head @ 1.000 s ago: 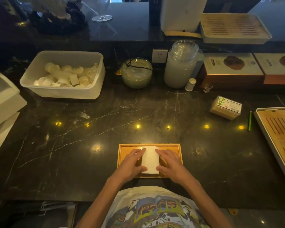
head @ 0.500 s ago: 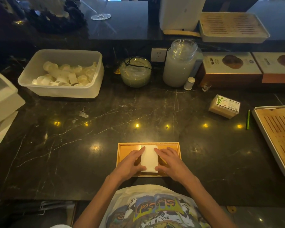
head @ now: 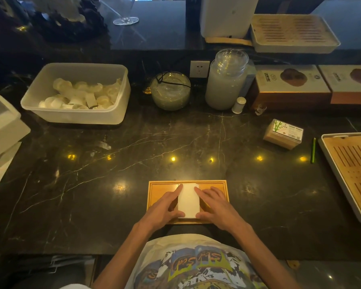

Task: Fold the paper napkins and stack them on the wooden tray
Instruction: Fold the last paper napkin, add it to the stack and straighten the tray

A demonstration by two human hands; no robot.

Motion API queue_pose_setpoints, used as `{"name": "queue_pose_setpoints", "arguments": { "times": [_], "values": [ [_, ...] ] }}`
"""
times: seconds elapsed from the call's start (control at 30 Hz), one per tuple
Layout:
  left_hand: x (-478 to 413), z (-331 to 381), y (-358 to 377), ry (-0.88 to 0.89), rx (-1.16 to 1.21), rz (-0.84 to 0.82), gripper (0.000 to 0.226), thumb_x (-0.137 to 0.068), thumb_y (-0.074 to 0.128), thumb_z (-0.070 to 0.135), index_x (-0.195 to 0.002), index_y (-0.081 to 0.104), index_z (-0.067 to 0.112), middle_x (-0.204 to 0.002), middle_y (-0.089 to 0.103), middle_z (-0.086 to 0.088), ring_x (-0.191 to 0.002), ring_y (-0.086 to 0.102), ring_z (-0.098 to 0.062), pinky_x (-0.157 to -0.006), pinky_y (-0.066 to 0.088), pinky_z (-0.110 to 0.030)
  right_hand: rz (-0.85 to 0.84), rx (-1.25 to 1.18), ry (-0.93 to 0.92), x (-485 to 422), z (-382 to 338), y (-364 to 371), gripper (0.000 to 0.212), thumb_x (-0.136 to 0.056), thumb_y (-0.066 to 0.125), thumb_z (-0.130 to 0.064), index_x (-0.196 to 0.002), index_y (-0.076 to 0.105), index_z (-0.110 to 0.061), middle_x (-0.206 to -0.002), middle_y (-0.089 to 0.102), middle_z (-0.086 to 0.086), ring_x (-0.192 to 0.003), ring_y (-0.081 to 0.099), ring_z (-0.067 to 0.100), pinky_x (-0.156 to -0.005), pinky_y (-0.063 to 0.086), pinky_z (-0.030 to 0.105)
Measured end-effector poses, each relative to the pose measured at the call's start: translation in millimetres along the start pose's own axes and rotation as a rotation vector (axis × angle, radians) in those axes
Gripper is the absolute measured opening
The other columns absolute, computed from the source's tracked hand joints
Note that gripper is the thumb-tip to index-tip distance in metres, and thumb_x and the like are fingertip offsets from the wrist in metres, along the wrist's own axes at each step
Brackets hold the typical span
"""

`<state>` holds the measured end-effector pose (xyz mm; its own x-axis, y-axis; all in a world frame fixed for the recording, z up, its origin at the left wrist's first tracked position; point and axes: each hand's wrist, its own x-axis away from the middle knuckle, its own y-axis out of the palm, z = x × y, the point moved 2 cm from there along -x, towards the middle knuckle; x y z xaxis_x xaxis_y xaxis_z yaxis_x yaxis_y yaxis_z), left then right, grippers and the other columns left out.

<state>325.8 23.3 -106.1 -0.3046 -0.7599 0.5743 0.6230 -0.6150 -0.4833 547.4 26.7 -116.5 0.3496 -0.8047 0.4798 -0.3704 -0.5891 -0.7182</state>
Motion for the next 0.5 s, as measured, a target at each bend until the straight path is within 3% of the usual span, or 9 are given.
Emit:
{"name": "queue_pose_setpoints", "arguments": {
  "times": [0.17,0.5],
  "values": [
    [-2.0,-1.0,0.5,0.010,-0.038,-0.008,0.094,-0.091,0.069,0.036,-0.156,0.002,0.045,-0.148,0.038,0.005,-0.108,0.049,-0.012,-0.096,0.054,-0.030,-0.002,0.024,0.022,-2.5,-0.6,0.7,0.097,-0.088,0.066,-0.054,-0.157,0.000,-0.040,-0.164,0.019,-0.004,-0.153,0.005,0.022,-0.118,0.025,0.051],
    [-3.8,2.7,-1.3,0.015,0.028,-0.056,0.098,-0.091,0.069,0.035,-0.153,-0.005,0.049,-0.158,0.028,0.004,-0.125,0.043,-0.015,-0.109,0.048,-0.040,-0.047,-0.019,0.052,-1.5,-5.9,-0.5,0.097,-0.090,0.066,-0.051,-0.157,-0.003,-0.040,-0.165,0.018,-0.002,-0.153,0.010,0.023,-0.119,0.025,0.052]
  ]
}}
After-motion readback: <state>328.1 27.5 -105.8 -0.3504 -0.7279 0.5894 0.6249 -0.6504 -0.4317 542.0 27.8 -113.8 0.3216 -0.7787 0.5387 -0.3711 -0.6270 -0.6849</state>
